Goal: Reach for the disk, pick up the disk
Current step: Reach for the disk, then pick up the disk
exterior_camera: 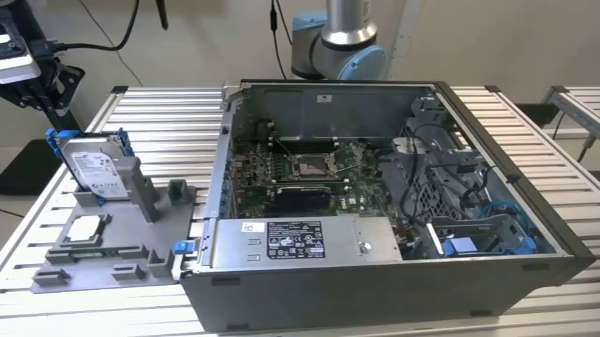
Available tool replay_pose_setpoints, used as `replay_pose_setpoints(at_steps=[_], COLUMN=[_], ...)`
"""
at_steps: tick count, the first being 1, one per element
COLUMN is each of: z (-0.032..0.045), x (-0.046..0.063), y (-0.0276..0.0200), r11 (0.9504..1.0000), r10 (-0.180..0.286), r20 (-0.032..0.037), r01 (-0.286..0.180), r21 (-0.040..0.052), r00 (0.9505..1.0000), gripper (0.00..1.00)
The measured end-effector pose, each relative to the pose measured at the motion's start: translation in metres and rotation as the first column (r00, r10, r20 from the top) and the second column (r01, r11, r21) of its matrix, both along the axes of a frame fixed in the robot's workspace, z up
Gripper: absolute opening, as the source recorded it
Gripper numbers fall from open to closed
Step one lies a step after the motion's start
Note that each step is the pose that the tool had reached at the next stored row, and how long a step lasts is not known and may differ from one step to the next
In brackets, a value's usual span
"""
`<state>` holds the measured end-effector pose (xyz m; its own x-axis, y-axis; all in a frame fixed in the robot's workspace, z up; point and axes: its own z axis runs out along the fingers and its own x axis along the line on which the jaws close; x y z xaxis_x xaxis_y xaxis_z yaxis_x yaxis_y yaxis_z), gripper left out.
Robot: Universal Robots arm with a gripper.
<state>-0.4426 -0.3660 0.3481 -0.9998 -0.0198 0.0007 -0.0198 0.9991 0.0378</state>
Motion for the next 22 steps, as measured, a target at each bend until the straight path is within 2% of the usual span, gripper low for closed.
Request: replay_pose_setpoints(at_steps=[8, 13, 17, 22], z=[0.0000, 0.0000, -0.0001, 0.0000], x=[-0.0003, -0.0011, -0.0012, -0.0012], y=[-0.0001, -0.0001, -0.0001, -0.0001], r11=[1.0000, 0.9983, 0.9915, 0.9755], r10=[0.004, 0.058, 0.130, 0.220], r20=[0.0000, 0.0000, 0.0001, 0.0000], r01=[-0.004, -0.058, -0.130, -0.220], r21=[0.0000, 0.0000, 0.0000, 0.0000], r00=[1.0000, 0.9983, 0.9915, 0.9755], gripper=[0.00, 0.00, 0.00, 0.00])
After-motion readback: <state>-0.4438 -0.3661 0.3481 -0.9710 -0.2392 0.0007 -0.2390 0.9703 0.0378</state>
